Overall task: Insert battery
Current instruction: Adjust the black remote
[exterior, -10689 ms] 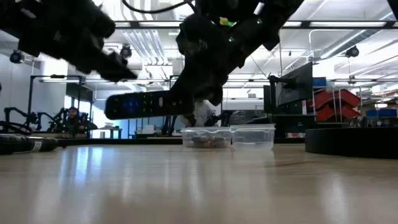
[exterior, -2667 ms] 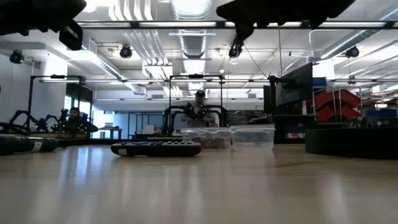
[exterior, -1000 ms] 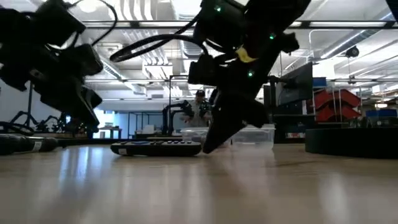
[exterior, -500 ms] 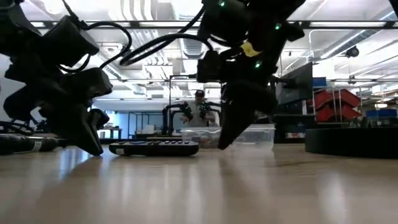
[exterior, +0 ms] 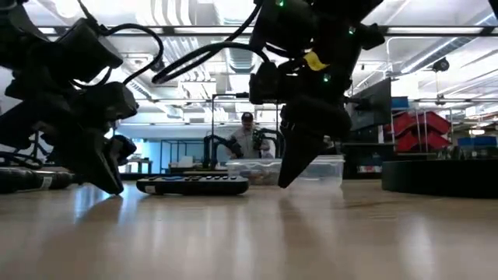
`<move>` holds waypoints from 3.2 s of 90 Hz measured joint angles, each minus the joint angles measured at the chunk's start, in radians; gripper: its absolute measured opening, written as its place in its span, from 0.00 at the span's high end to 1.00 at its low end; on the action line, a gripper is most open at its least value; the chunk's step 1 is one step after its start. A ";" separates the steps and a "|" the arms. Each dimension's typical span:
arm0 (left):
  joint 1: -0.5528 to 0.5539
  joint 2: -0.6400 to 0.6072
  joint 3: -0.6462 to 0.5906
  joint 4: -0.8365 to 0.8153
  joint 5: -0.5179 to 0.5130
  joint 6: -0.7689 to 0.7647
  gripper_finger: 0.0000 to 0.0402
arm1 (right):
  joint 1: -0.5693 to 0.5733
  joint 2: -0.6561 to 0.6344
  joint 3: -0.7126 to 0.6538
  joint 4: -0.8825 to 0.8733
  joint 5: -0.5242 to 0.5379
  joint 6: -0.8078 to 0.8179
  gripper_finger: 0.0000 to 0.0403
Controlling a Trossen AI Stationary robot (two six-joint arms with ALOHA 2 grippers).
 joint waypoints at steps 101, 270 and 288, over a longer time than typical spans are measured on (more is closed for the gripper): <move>-0.002 0.080 -0.015 0.151 0.016 -0.027 0.74 | 0.006 0.020 0.004 0.100 -0.050 -0.016 0.99; -0.002 0.139 0.001 0.191 0.015 0.001 0.71 | -0.041 0.066 0.061 -0.011 0.017 -0.165 0.99; -0.003 0.159 -0.001 0.243 -0.003 0.001 0.71 | -0.045 0.080 0.063 0.095 0.005 -0.206 0.99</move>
